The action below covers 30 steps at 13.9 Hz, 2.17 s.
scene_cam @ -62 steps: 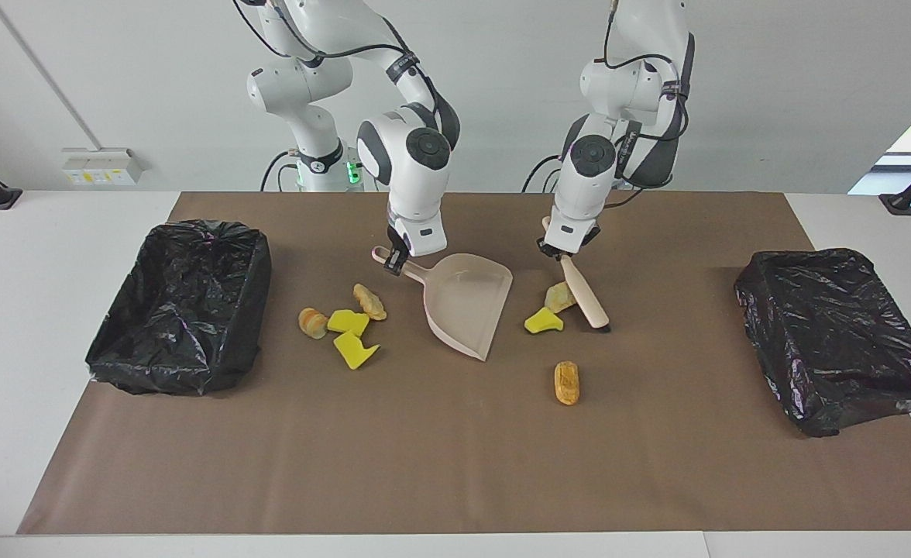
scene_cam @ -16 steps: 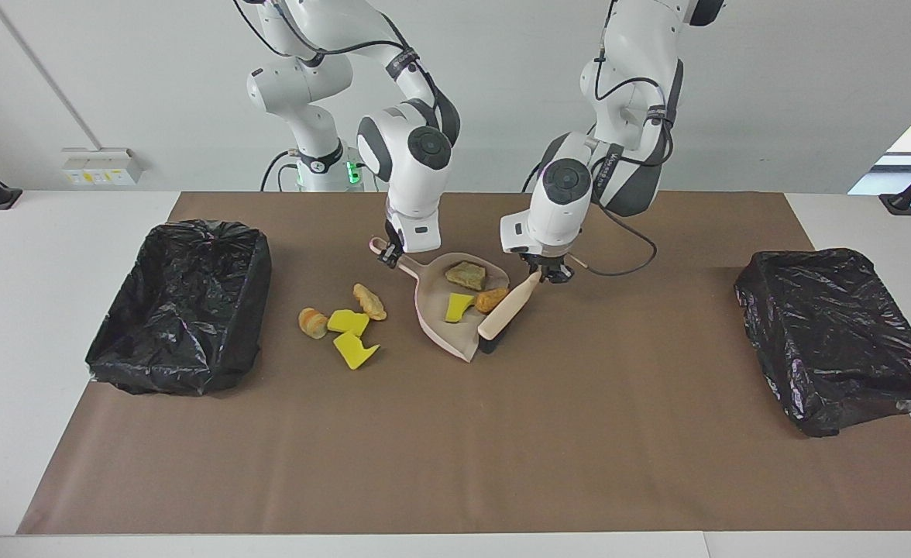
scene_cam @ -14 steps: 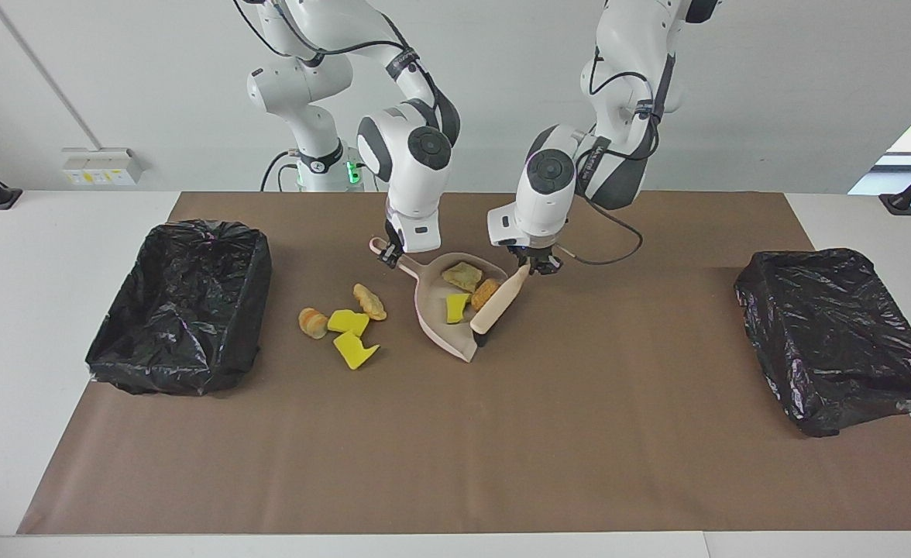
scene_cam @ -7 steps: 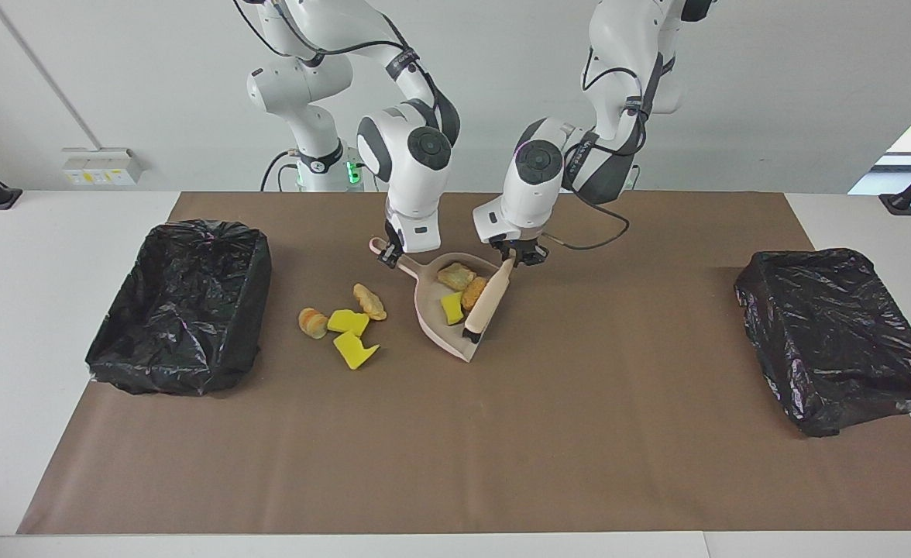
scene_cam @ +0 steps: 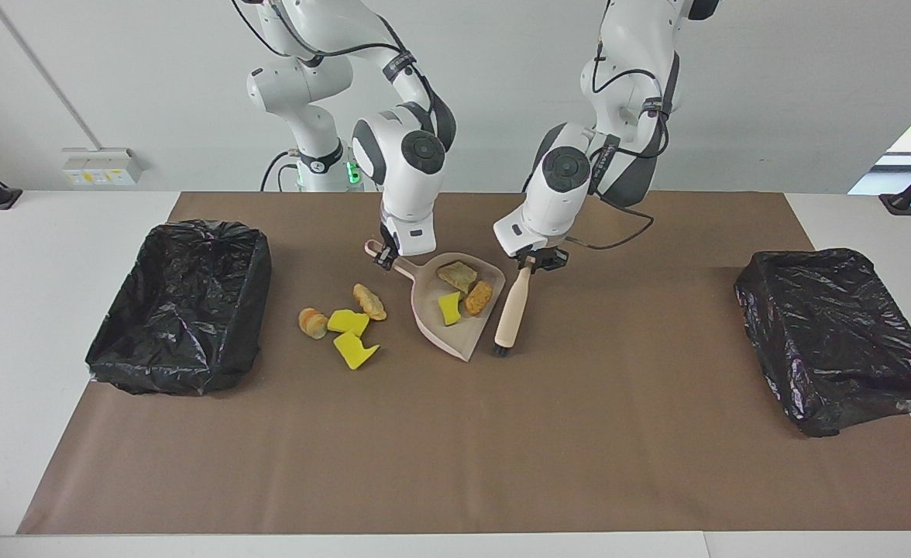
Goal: Sweep and dump trash in bin
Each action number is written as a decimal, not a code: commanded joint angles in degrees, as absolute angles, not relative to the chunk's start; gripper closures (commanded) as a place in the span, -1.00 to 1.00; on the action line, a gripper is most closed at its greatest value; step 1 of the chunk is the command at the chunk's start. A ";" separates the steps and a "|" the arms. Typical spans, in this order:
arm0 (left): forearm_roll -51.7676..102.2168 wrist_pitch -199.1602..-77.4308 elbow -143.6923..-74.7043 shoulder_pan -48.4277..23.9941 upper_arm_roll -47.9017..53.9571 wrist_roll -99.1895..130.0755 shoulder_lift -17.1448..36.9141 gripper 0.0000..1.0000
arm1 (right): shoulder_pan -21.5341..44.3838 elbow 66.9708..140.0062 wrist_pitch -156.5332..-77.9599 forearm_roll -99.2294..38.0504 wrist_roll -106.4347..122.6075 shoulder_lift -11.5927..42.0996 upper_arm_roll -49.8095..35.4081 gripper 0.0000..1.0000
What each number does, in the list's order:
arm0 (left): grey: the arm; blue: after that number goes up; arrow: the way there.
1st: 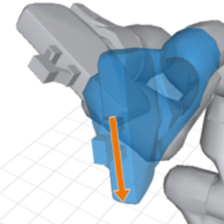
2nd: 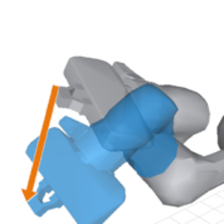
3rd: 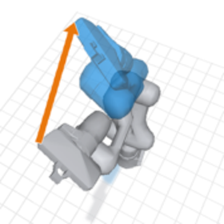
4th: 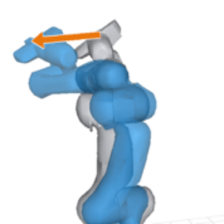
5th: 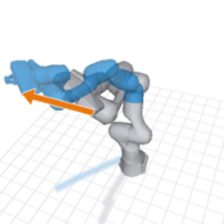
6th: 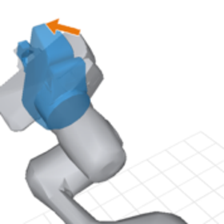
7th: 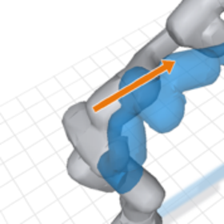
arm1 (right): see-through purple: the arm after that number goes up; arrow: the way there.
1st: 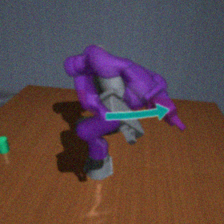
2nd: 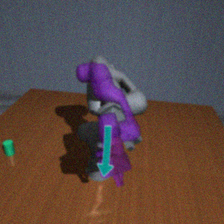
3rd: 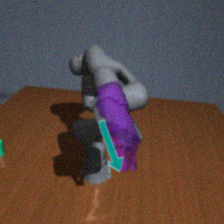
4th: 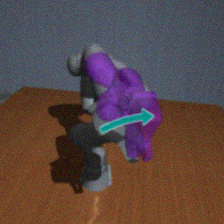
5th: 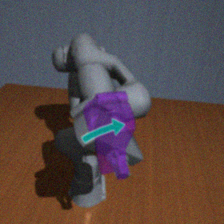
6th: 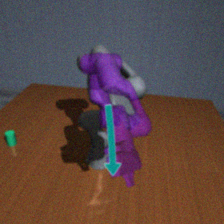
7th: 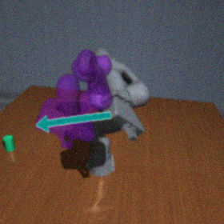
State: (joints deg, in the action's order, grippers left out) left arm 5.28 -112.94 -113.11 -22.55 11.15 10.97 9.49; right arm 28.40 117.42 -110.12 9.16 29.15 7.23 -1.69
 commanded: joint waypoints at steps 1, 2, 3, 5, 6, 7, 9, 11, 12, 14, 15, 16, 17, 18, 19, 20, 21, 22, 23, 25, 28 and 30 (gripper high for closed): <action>5.71 -112.94 -116.28 -22.32 11.34 17.30 5.37 1.00 | 26.99 118.65 -110.92 9.49 30.85 6.42 -2.11 1.00; 5.71 -112.77 -116.28 -21.98 11.25 17.40 4.14 1.00 | 26.55 118.57 -111.27 9.49 30.85 6.50 -2.11 1.00; 5.71 -112.24 -116.37 -20.67 11.34 17.49 2.48 1.00 | 26.54 118.30 -112.05 9.32 30.68 6.42 -2.11 1.00; 5.71 -108.65 -117.76 -20.57 11.42 19.41 -1.30 1.00 | 26.28 117.25 -113.11 8.62 30.76 6.07 -2.11 1.00; 5.71 -108.98 -120.47 -20.91 11.51 21.34 -4.10 1.00 | 25.76 117.16 -113.81 8.61 30.67 5.80 -2.11 1.00; 5.71 -109.42 -123.72 -21.44 11.60 23.45 -6.91 1.00 | 25.49 116.81 -114.34 8.35 30.67 5.80 -2.11 1.00; 5.71 -109.95 -128.56 -24.59 11.69 30.72 -10.97 1.00 | 24.27 116.19 -115.75 6.95 30.85 4.84 -2.11 1.00; 5.71 -112.66 -133.13 -29.24 11.86 40.12 -14.22 1.00 | 21.81 114.27 -115.66 6.25 33.12 4.31 -2.02 1.00; 5.71 -114.15 -135.16 -32.40 11.95 45.04 -15.11 1.00 | 20.23 113.47 -115.40 5.20 34.96 4.13 -2.02 1.00; 5.71 -117.93 -138.24 -38.29 11.95 53.57 -15.21 1.00 | 16.28 112.15 -115.14 3.17 38.56 3.43 -2.02 1.00; 5.71 -120.12 -139.03 -40.84 12.04 55.61 -15.12 1.00 | 14.35 111.63 -115.14 2.73 40.24 2.73 -2.02 1.00; 5.80 -121.63 -139.30 -43.48 12.04 56.59 -14.68 1.00 | 11.98 110.93 -114.88 2.20 42.08 2.20 -2.02 1.00; 5.80 -122.08 -139.39 -45.85 12.13 57.47 -14.16 1.00 | 9.34 110.13 -114.61 1.07 44.80 1.59 -2.02 1.00; 5.80 -123.12 -140.26 -47.97 12.13 58.26 -14.06 1.00 | 7.14 109.60 -114.09 -0.42 47.52 1.06 -1.67 1.00; 5.89 -125.22 -141.58 -49.90 12.13 58.71 -14.06 1.00 | 4.77 108.12 -111.99 -1.74 51.03 0.79 -1.50 1.00; 5.89 -127.51 -142.98 -51.14 12.13 58.97 -14.06 1.00 | 2.40 106.45 -109.36 -2.28 53.76 0.70 -1.32 1.00; 6.06 -129.10 -143.96 -51.94 12.13 59.24 -14.06 1.00 | -0.24 104.43 -106.73 -2.72 55.79 0.70 -1.23 1.00; 6.15 -129.29 -144.31 -52.29 12.13 59.24 -13.98 1.00 | -3.13 102.15 -103.48 -3.68 58.07 0.70 -1.23 1.00; 6.07 -129.29 -144.49 -52.29 12.13 59.06 -13.28 1.00 | -6.30 100.04 -100.40 -4.65 61.75 0.88 -1.14 1.00; 6.15 -130.07 -144.49 -52.29 12.13 58.54 -11.69 1.00 | -12.71 98.44 -96.69 -6.06 69.49 0.88 -1.14 1.00; 6.41 -130.52 -144.49 -52.12 12.13 57.22 -10.46 1.00 | -23.17 95.64 -92.30 -5.28 80.47 1.05 -0.97 1.00; 7.46 -130.34 -144.23 -51.60 12.13 55.02 -9.94 0.93 | -29.24 93.79 -91.32 -3.44 87.59 1.23 -0.53 1.00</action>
